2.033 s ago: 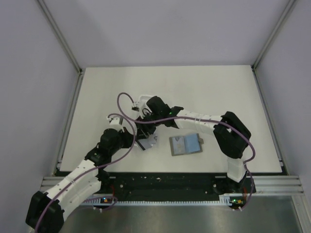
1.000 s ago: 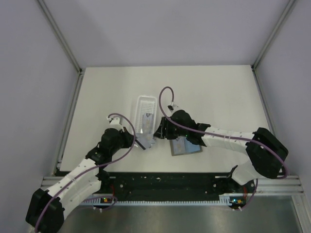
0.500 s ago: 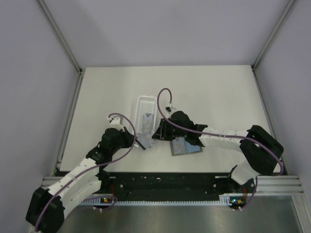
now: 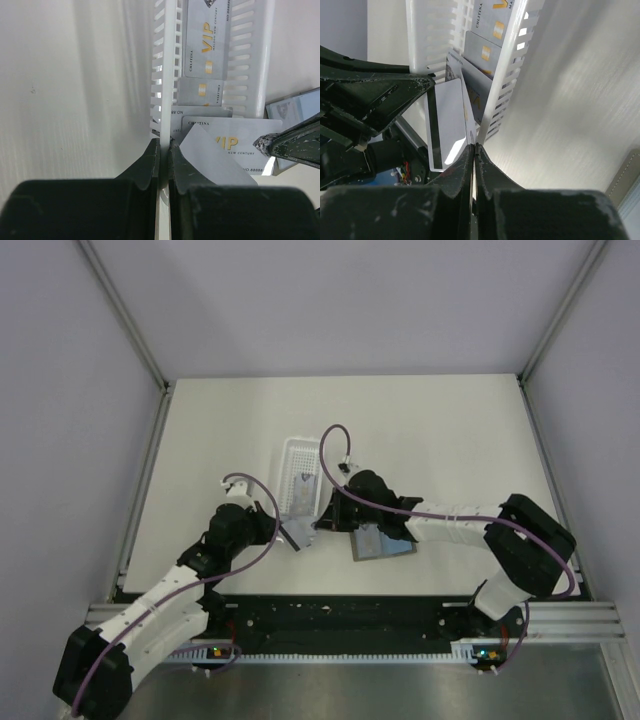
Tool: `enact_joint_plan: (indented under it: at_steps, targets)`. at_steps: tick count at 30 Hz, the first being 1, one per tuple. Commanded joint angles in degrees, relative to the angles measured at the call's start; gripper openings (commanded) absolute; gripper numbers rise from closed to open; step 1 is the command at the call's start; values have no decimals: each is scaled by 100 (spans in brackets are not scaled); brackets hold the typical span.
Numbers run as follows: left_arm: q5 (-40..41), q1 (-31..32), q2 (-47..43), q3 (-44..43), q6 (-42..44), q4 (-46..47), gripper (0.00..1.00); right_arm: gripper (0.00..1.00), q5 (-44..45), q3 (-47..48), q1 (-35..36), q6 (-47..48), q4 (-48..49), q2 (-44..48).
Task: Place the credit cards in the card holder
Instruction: Pick up the credit card from the storage box, then insert the credit card into the card holder.
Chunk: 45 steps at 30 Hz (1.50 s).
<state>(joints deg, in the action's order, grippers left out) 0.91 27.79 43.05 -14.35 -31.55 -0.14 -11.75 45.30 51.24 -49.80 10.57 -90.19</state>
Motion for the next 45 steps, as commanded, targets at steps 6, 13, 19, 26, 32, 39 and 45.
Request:
enact_joint_plan:
  at_steps: [6, 13, 19, 26, 32, 39, 45]
  targets:
    - [102, -28, 72, -182, -79, 392, 0, 0, 742, 84, 8, 400, -247, 633]
    - [190, -19, 353, -314, -228, 313, 0, 0, 1912, 84, 8, 945, -696, 1398]
    - [138, -37, 880, -771, -387, -142, 41, 0, 2335, -38, 0, 1271, -740, 2066]
    - [348, -28, 653, -1140, -440, -547, 85, 0, 2484, -240, 8, 1456, -1004, 2752]
    - [43, -28, -102, -1395, -378, -672, 86, 0, 1486, -600, -298, 1158, -847, 3385]
    - [-1609, -28, -903, -1360, -431, 567, 85, 0, -1126, -961, -940, 972, 366, 3509]
    - [-2349, -19, -1026, -1439, -458, 805, 84, 0, -2391, -1067, -1046, 779, 1191, 3272]
